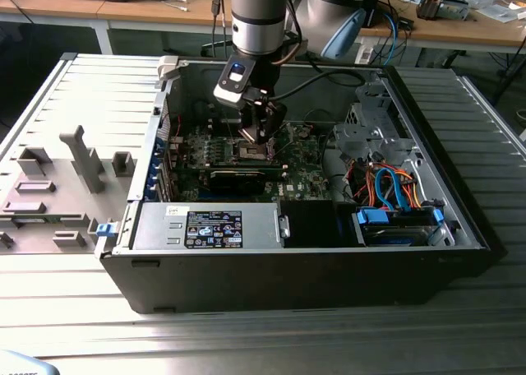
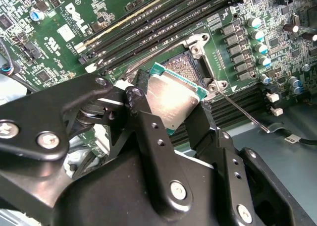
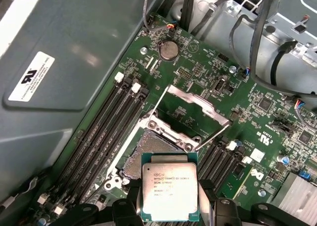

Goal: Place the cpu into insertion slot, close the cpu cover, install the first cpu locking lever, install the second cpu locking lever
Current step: 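Place the cpu into insertion slot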

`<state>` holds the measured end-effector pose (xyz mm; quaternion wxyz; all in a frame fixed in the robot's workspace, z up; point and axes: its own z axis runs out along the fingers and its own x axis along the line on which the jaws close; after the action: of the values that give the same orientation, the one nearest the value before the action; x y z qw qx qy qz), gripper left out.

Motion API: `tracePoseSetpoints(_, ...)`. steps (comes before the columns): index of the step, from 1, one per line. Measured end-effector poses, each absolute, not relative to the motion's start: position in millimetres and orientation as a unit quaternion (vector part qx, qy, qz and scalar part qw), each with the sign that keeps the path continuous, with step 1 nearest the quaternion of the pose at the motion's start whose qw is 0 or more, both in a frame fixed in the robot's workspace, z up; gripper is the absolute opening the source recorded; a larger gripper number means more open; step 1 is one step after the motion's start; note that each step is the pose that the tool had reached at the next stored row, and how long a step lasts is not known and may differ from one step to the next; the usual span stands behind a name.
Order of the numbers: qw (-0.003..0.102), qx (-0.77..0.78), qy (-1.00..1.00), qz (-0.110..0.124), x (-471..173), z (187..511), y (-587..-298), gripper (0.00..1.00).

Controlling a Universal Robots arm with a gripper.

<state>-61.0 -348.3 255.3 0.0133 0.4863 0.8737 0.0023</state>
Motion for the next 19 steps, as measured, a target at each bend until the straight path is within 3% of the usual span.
tracePoseSetpoints(19, 0.013, 0.51, 0.86, 0.002, -61.0, 255.2, -348.3, 0.55)
